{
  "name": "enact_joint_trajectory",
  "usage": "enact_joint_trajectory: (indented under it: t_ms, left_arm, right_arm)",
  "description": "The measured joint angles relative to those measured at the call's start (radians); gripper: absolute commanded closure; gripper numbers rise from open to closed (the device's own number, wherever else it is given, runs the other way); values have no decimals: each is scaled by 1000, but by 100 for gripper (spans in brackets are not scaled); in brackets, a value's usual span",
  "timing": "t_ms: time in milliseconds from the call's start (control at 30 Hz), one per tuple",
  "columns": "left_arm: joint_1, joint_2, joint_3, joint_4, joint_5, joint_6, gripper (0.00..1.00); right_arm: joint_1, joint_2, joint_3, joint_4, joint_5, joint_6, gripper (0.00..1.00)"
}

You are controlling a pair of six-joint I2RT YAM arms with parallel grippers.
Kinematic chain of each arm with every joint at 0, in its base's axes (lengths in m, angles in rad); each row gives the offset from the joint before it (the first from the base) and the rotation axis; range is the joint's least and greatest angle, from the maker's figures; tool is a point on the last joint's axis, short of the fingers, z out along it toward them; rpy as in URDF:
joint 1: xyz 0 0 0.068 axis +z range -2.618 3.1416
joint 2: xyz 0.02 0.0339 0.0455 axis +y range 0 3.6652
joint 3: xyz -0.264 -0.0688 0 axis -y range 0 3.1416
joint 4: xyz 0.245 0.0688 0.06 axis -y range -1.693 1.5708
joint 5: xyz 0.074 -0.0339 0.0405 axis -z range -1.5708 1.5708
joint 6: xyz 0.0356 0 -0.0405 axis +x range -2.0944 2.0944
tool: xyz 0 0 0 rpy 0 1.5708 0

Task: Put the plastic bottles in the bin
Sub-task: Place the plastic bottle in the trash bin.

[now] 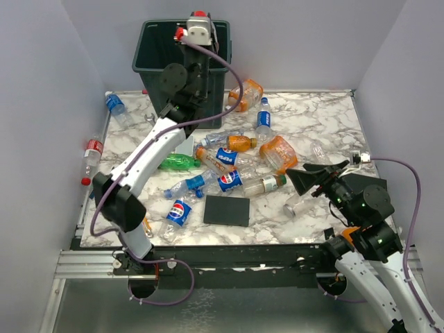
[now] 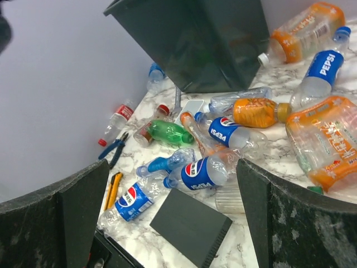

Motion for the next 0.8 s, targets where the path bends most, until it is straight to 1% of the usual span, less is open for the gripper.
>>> enact_joint_trajectory:
  t_ms: [67,200,367,400,467,500,533,567,600,700,767,800]
  left_arm:
    - [29,78,15,0,0,35,100]
    - [69,225,54,-56,0,56,100]
    - [85,298,57,-156,14,31,99]
    - [86,300,57,-176,19,24,91]
    - [87,302,66,-218,33,8,60]
    - [87,302,73,-235,41,-2,46]
    - [87,302,82,-247,46,-7,35]
    - [88,302,91,-260,54,-14,28]
    - [88,302,97,-266,58,-15,23]
    - [89,302,101,-280,74,-35,13]
    - [89,302,101,-295,78,-37,2]
    - [89,301,102,-305,80,-37,1]
  right_arm:
    - [0,1,-3,-18,17,9,0]
    - [0,1,-3,-39,42,20,0]
    - [0,6,-3,-50,64,25,0]
    - [0,10,-3,-53,69,27,0]
    - [0,17,-4,-58,78,29,0]
    - [0,20,-5,-58,82,32,0]
    - [0,22,-7,-59,87,34,0]
    - [0,24,-11,-59,93,36,0]
    - [0,28,-13,-60,97,39,0]
    - [0,52,-13,-63,117,41,0]
    - [0,69,-12,-68,130,37,0]
    - [0,79,-9,-74,139,32,0]
